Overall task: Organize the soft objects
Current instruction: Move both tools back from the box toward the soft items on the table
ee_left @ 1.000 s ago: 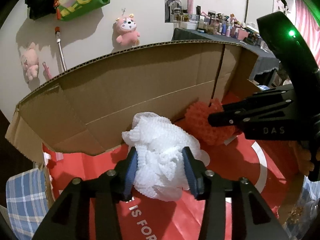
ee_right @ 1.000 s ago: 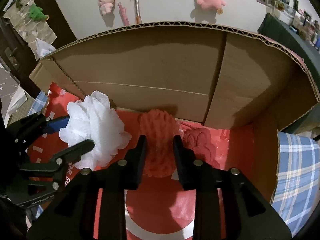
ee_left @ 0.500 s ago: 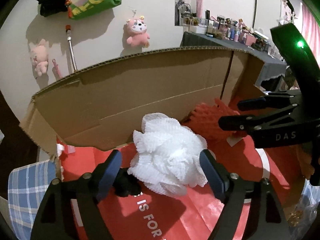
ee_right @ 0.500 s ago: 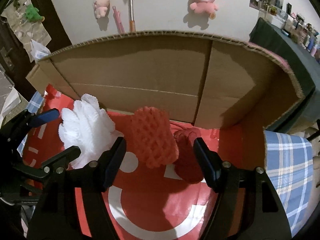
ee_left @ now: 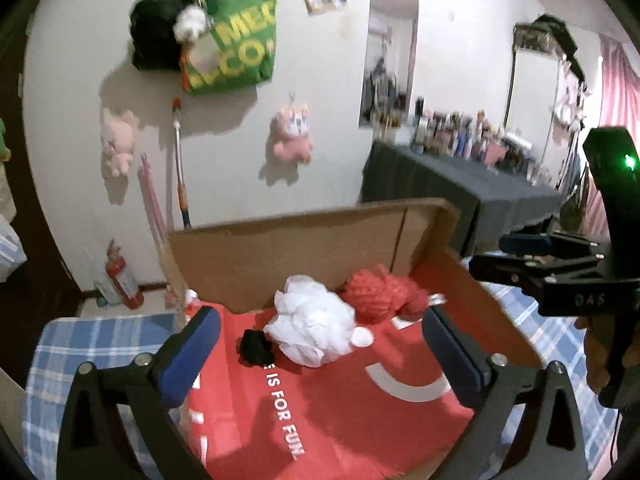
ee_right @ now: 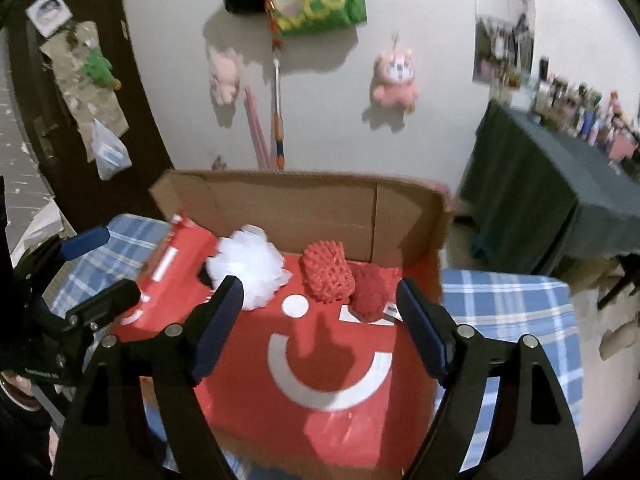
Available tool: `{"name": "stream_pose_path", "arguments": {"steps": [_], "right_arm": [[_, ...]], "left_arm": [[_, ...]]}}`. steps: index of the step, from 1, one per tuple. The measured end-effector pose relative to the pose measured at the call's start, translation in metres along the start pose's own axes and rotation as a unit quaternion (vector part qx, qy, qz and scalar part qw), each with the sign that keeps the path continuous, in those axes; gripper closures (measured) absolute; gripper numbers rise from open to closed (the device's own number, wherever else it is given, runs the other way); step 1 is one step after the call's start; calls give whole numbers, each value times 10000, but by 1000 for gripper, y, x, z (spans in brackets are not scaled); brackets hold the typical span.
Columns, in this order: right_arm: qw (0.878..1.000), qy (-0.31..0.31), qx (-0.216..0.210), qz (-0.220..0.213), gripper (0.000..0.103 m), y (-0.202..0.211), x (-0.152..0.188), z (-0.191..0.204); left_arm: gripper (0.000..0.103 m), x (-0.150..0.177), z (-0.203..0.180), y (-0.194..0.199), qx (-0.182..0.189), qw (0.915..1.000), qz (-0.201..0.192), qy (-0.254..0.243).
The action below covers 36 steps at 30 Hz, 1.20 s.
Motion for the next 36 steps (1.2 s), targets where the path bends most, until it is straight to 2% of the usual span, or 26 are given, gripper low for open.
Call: {"name": "stream_pose_path", "arguments": {"steps": [3, 5, 10, 13, 18, 23, 27, 31, 36], "right_arm": [[9993, 157, -23, -328, 20, 45, 6, 19], [9983, 245, -99, -522, 12, 70, 13, 32], [9914, 672, -19, -1121, 11, 135, 37, 63], [9860, 809, 54, -1455, 5, 167, 60, 79], [9800, 803, -22, -1822, 5, 205, 102, 95], [9778, 619, 65, -2002, 5, 222, 147, 99], [9751, 549, 452, -2100, 5, 220, 184, 98], [9760, 438, 668, -2027, 5, 202, 215, 91], [9799, 263, 710, -1844, 5, 174, 248, 81]], "left_arm": [[0, -4, -4, 43, 20, 9993, -361, 90], [0, -2, -6, 69, 58, 9985, -515, 195], [0, 8, -12, 131, 21, 9950, -948, 308], [0, 22, -17, 168, -47, 9916, -1259, 291], [0, 59, -18, 210, -257, 9879, -1456, 472], [0, 99, -20, 237, -413, 9845, -1592, 603], [0, 130, -24, 247, -399, 9836, -1621, 683], [0, 161, -30, 236, -396, 9868, -1406, 695], [0, 197, -35, 210, -534, 9906, -1062, 680]]}}
Point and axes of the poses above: each gripper's, at about its wrist camera, not at the fingertips, and y roughly against the way its jaws point, z to its left, x to its underside, the point moved 8 cm from there along -y, roughly the way its jaws point, and after that the axes turned 8 degrees about -x, right-handed, at the moved point
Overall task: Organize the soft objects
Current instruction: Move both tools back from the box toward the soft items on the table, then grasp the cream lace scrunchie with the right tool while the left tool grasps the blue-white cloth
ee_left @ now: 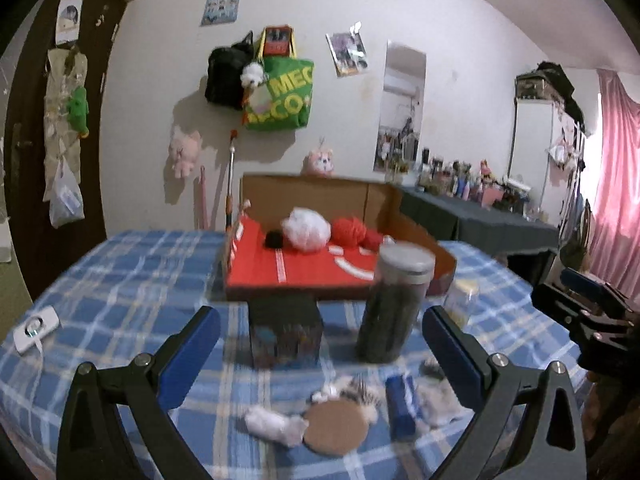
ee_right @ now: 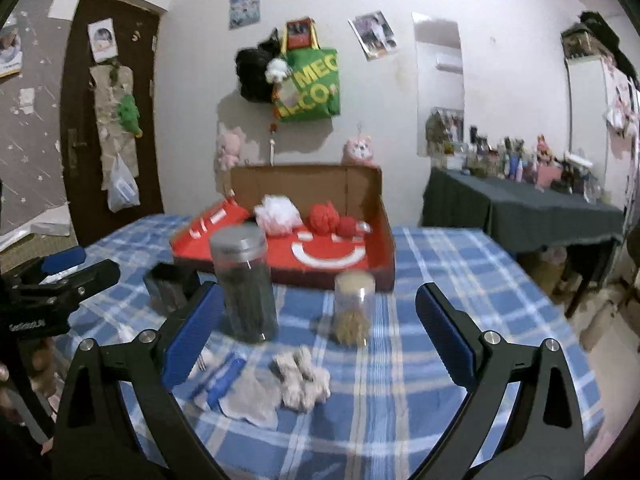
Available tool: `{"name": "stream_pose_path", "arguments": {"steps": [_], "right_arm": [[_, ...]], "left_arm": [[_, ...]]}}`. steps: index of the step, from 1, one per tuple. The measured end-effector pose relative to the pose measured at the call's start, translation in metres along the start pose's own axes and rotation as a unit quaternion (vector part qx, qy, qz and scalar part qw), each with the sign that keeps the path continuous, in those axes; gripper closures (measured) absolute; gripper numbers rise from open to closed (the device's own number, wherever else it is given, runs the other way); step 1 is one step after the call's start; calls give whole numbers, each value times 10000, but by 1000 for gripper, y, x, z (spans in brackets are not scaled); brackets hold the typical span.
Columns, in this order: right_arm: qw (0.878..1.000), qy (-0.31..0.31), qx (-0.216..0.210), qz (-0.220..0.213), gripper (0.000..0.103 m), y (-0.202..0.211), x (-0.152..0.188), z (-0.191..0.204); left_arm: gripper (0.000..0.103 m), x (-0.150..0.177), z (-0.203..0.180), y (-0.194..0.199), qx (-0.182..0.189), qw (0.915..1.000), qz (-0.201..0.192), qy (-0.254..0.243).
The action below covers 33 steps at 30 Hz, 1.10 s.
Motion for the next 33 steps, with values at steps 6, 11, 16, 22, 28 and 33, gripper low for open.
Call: {"name": "stream_pose_path", "arguments": {"steps": [6, 11, 16, 22, 28, 33], "right_arm": [[9991, -122, 68, 401, 5, -24, 39, -6], [9970, -292, 23, 713, 5, -40, 63, -9], [9955, -373, 79, 863, 5, -47, 72, -16], [9922, -473, -242, 1130, 5, -53, 77, -30], [9811, -550, -1039, 1535, 5, -66, 80, -36], [9705, -533, -1492, 1818, 26, -77, 83, -32]], "left_arm": [[0, 38, -1, -19, -97, 9992, 370, -74], [0, 64, 2, -30, -79, 9975, 696, -15], [0, 74, -6, -34, 41, 9963, 855, -123], [0, 80, -38, -34, 666, 9915, 1068, -319], [16, 84, -70, -43, 1036, 9838, 1366, -514], [37, 92, -89, -52, 1120, 9783, 1593, -706]]}}
Point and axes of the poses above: each gripper's, at about its wrist camera, not at the fingertips, and y roughly against the way its jaws point, z to its left, x to its underside, the point moved 8 cm from there along -y, roughly the way its jaws point, and after that the axes turned 8 degrees about -x, right-handed, at the moved point
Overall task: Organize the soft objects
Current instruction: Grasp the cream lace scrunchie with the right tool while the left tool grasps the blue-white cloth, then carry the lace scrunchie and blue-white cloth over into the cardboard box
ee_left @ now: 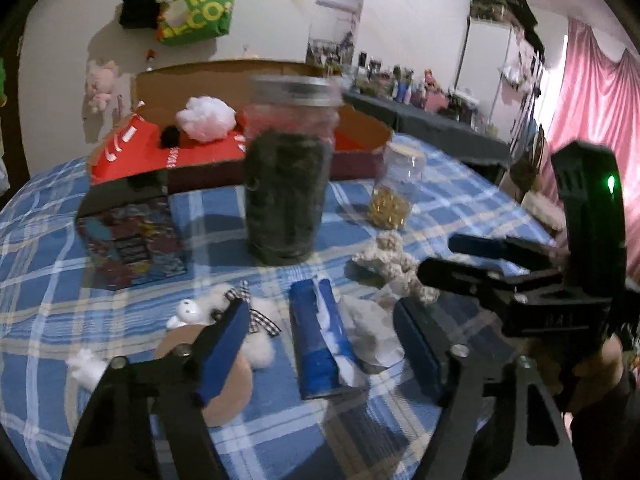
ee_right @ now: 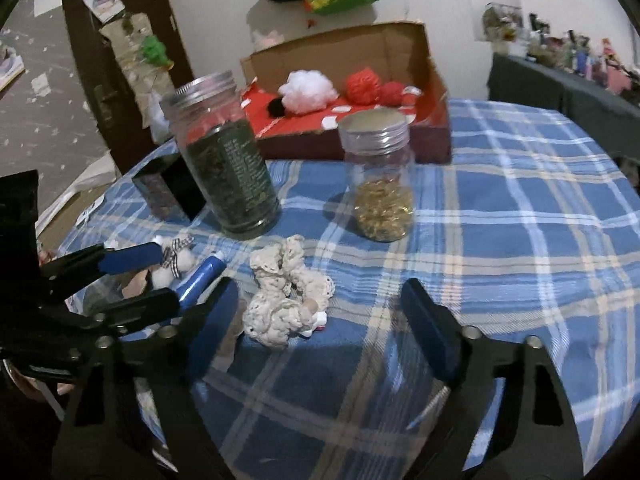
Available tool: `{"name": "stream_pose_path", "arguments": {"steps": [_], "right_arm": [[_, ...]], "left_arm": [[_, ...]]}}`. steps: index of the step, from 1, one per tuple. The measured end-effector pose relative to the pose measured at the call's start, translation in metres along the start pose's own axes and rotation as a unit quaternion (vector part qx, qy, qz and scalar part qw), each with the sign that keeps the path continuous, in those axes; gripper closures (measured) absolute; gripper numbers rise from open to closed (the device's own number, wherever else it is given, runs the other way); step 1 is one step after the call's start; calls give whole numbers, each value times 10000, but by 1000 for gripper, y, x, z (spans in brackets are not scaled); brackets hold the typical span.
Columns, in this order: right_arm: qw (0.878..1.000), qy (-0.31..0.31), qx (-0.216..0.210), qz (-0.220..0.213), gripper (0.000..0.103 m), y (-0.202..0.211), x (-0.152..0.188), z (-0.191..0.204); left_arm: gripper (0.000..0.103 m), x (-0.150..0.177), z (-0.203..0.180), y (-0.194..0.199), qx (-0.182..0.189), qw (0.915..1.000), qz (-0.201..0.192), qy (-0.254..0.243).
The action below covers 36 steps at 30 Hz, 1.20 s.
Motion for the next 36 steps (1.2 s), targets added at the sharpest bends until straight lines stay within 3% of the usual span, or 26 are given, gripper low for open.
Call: {"name": "stream_pose_path", "arguments": {"steps": [3, 5, 7, 9, 18, 36], "right_arm": [[9996, 98, -180, 189, 41, -12, 5, 5], [9991, 176, -301, 244, 64, -16, 8, 11], [9983, 202, -505, 228, 73, -16, 9, 18], [9984, 174, -520, 125, 74, -14, 9, 19], [9987, 86, -491, -134, 75, 0, 3, 21], [9995, -186, -233, -81, 75, 11, -1, -1]], "left_arm": [[52, 5, -4, -11, -49, 9998, 192, -67], [71, 9, -2, -18, -31, 9994, 325, -64], [74, 10, -1, -21, 68, 9994, 326, -8], [79, 10, 1, -21, 116, 9994, 316, 12], [80, 2, 1, -16, 154, 9997, 194, -51], [80, -18, 29, 2, 83, 9993, 316, 197]]}}
Point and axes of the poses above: each gripper's, at about its wrist camera, not at the fingertips, and y roughly against the way its jaws point, z to its left, x to its underside, the point moved 8 cm from there along -y, roughly the way its jaws point, and after that the axes turned 8 degrees about -x, right-handed, at the moved point
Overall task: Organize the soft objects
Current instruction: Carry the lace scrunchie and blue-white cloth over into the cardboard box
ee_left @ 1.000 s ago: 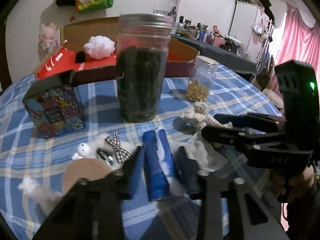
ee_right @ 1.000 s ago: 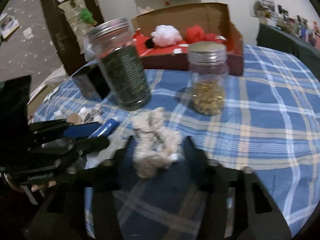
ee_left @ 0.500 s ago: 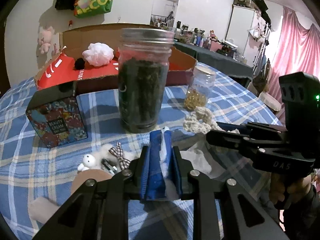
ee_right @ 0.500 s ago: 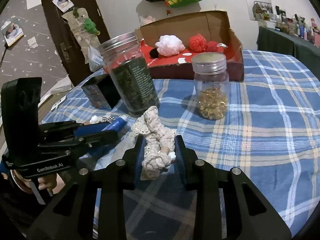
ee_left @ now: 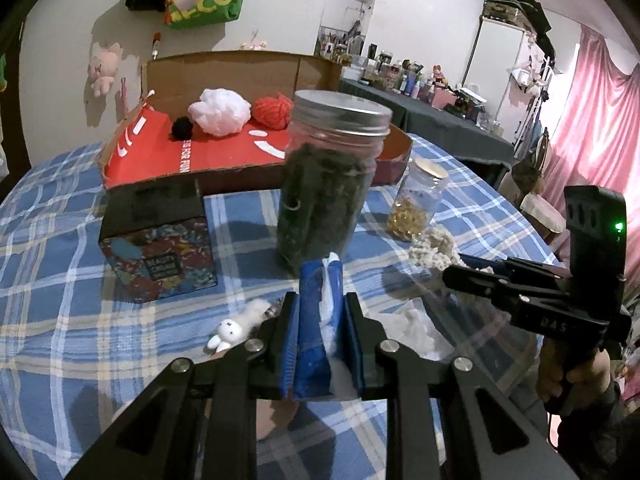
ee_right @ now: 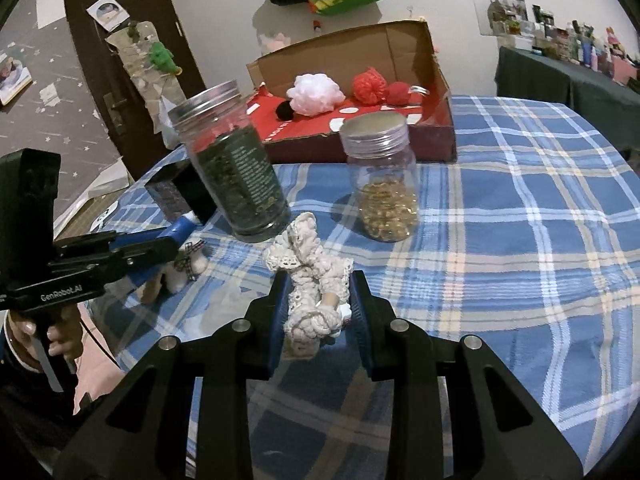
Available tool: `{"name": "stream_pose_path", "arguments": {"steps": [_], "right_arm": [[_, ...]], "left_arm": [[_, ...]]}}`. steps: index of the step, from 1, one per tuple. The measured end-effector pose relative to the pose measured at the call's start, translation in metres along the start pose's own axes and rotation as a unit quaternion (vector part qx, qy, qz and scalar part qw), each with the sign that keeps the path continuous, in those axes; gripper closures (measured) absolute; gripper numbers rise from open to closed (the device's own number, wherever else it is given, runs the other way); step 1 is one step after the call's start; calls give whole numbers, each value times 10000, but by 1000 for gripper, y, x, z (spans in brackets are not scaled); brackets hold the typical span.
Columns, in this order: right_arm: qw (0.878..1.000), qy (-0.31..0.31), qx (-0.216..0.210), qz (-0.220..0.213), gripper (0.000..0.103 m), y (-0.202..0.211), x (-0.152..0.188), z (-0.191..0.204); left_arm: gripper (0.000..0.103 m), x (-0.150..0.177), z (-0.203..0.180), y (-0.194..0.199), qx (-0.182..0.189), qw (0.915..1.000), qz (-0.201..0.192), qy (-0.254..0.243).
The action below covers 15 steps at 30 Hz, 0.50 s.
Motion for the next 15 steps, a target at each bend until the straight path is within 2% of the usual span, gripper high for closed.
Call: {"name": "stream_pose_path", "arguments": {"steps": [8, 15], "right_arm": [[9998, -69, 180, -13, 75, 8, -6, -8], [9989, -128, 457, 54, 75, 10, -6, -17]], "left_arm": [[80, -4, 26, 16, 47, 9998, 136, 152], [80, -7, 63, 24, -308, 9993, 221, 61]]}}
Point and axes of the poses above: each gripper's, at about its wrist camera, not at the fingertips, and y roughly against the way its jaws point, z to its left, x to its underside, the point moved 8 cm from there along -y, roughly the way its jaws point, and after that the axes turned 8 degrees about -x, right-handed, at the moved point
